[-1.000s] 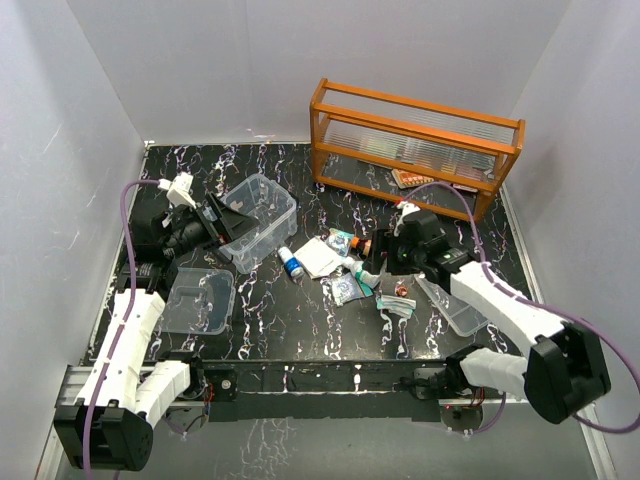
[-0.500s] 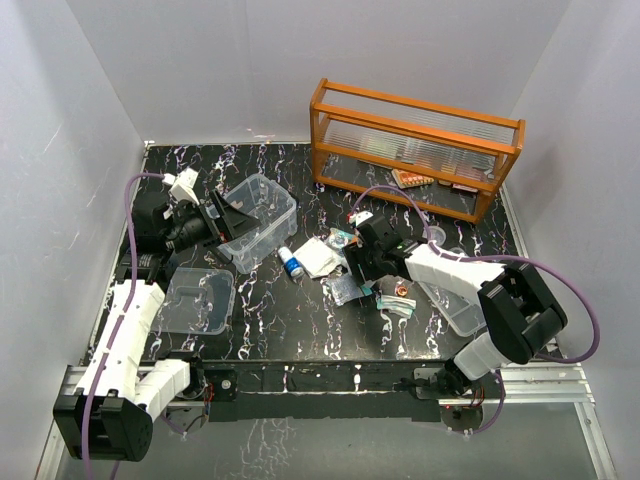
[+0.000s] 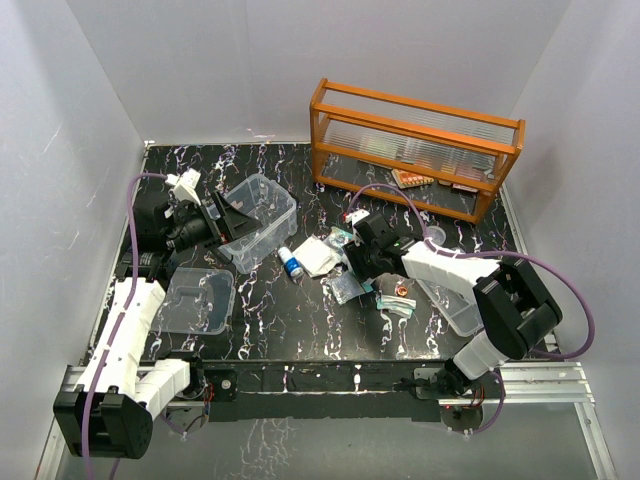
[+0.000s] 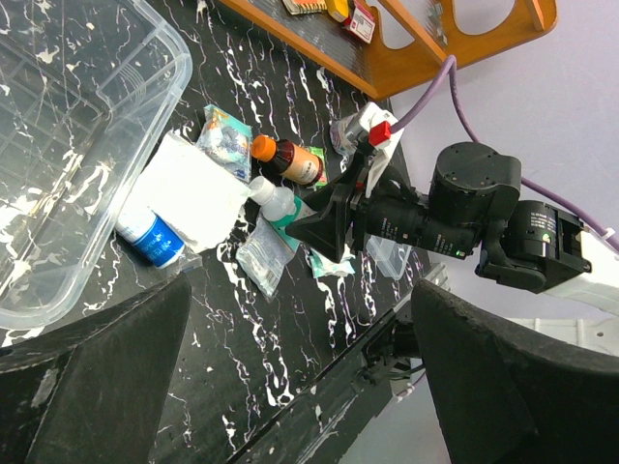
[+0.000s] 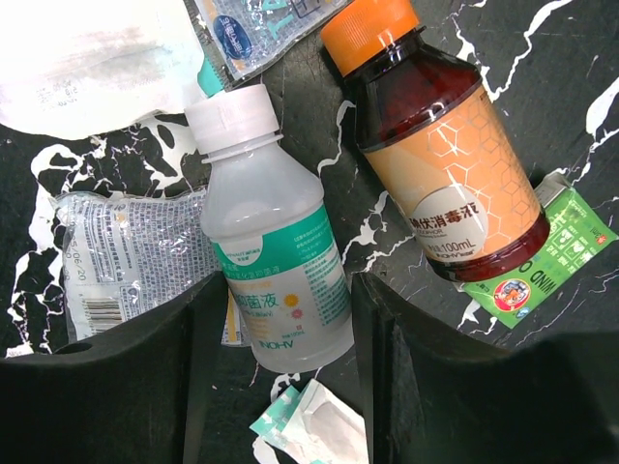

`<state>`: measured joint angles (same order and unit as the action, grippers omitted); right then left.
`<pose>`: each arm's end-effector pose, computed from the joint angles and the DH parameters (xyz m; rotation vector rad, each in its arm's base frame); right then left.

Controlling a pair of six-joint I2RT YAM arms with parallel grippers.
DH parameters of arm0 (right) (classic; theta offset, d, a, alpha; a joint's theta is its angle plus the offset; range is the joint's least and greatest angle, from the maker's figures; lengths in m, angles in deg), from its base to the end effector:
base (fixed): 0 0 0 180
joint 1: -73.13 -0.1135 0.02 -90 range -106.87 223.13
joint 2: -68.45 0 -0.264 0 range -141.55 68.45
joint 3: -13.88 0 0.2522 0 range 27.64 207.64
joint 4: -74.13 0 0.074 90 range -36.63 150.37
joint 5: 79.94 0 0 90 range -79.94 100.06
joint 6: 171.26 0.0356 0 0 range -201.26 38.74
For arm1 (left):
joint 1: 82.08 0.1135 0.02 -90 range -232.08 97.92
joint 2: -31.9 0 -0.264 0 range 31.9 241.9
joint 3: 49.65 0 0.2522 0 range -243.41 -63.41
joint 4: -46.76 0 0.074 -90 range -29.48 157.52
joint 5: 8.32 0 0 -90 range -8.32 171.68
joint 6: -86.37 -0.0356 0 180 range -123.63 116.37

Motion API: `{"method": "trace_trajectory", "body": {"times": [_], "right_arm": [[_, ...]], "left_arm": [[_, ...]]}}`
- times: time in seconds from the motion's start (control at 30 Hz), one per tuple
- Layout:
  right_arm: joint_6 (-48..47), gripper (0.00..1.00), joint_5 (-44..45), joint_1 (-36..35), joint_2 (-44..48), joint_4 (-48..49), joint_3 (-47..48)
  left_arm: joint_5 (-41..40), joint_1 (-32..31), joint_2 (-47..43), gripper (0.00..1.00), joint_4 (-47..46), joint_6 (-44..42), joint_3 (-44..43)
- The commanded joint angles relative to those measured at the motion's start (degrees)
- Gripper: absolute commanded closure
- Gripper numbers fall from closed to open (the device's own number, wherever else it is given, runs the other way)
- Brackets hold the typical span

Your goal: Organize the medicine kit

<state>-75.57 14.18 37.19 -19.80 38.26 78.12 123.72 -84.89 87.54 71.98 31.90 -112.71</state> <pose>0.2422 0.1724 0.1800 -0.6593 2.5365 0.1625 0.2153 -0.0344 0.3333 -0.0242 1.9592 -1.1366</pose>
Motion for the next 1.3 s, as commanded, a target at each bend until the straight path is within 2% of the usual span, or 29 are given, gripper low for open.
{"method": "trace_trajectory", "body": {"times": [0.0, 0.1, 0.23, 0.33, 0.47, 0.57, 0.8, 1.0, 1.17, 1.27], "right_arm": [[-1.01, 0.48, 0.28, -0.10, -2.17, -0.10, 2.00], [-0.58, 0.50, 1.36, -0.10, -4.24, -0.91, 2.54], [-0.10, 0.64, 1.69, -0.13, -3.61, -0.38, 2.41], [0.51, 0.68, 1.82, -0.17, -1.78, -0.30, 2.64], [2.87, 0.68, 0.83, -0.16, 2.99, -0.35, 3.21], [6.58, 0.68, -4.62, -0.09, 8.10, 1.11, 3.37], [19.59, 0.66, -20.46, -0.13, 17.35, 15.09, 1.02], [27.58, 0.66, -23.80, -0.68, 18.60, 25.77, 0.50], [28.68, 0.65, -26.64, -1.62, 16.58, 28.17, 1.95], [28.59, 0.65, -27.74, -2.47, 15.50, 28.60, 2.49]], "left_arm": [[2.58, -0.23, 0.49, 0.05, -1.56, 2.26, -2.05], [2.73, -0.24, 0.59, 0.05, -1.82, 2.97, -1.76], [2.85, -0.27, 0.55, 0.05, -1.81, 3.68, -1.27], [3.38, -0.27, 0.83, 0.05, -1.54, 4.37, -1.24], [4.15, -0.35, 0.75, 0.05, -2.59, 6.47, -0.58], [4.08, -0.59, 0.66, 0.05, -4.64, 9.35, 0.82], [3.63, -3.04, 0.90, 0.05, -12.47, 18.16, 4.79], [1.11, -8.96, 1.66, 0.06, -17.32, 22.59, 7.01], [-1.76, -13.93, 3.26, 0.09, -23.46, 26.69, 8.93], [-3.25, -16.94, 6.09, 0.13, -22.63, 26.16, 7.50]]}}
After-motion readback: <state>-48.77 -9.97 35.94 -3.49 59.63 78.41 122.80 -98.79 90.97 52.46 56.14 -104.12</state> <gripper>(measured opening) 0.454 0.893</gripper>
